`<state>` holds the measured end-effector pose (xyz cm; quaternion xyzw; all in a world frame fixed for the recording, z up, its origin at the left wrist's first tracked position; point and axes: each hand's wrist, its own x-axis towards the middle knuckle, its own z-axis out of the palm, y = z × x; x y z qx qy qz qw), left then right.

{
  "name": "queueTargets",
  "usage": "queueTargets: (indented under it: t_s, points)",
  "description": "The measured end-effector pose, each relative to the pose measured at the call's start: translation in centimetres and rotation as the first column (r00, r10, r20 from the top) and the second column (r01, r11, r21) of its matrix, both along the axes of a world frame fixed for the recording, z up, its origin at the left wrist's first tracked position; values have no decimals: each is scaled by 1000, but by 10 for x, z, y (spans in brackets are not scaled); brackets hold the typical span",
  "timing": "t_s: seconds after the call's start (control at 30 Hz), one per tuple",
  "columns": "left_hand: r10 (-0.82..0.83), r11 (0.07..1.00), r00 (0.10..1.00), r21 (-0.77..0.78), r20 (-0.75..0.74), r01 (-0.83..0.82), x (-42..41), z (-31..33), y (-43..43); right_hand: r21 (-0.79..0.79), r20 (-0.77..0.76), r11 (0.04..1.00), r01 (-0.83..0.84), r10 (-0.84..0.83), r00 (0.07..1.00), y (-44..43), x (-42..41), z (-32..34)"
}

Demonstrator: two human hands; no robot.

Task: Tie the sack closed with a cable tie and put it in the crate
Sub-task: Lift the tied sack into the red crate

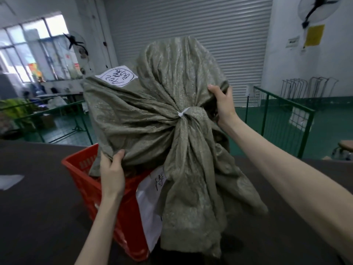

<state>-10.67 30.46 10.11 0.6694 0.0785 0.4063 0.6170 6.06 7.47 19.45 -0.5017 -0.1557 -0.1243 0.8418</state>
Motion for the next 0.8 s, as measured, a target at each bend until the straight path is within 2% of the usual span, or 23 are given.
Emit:
queueTargets:
  t_s: [0.27,0.37,0.5,0.6,0.8]
  points:
    - [151,988,987,25,-56,-150,-7,-10,-5,-78,-48,994,-78,74,996,49,36,-3]
    - [212,976,967,70,-144,-204,-11,-19,-3,-147,-56,986,-72,65,996,67,49,-14]
    - [301,945,911,214,-281,-247,-14,-28,6,-288,-79,958,-3,-21,997,80,65,-30]
    - [384,900,852,352,-356,-259,-16,-26,5,-329,-134,944,-3,-43,990,79,75,-40]
    - [540,775,772,556,-336,-300,-21,-21,-1,-441,-177,898,-9,-77,981,81,92,-43]
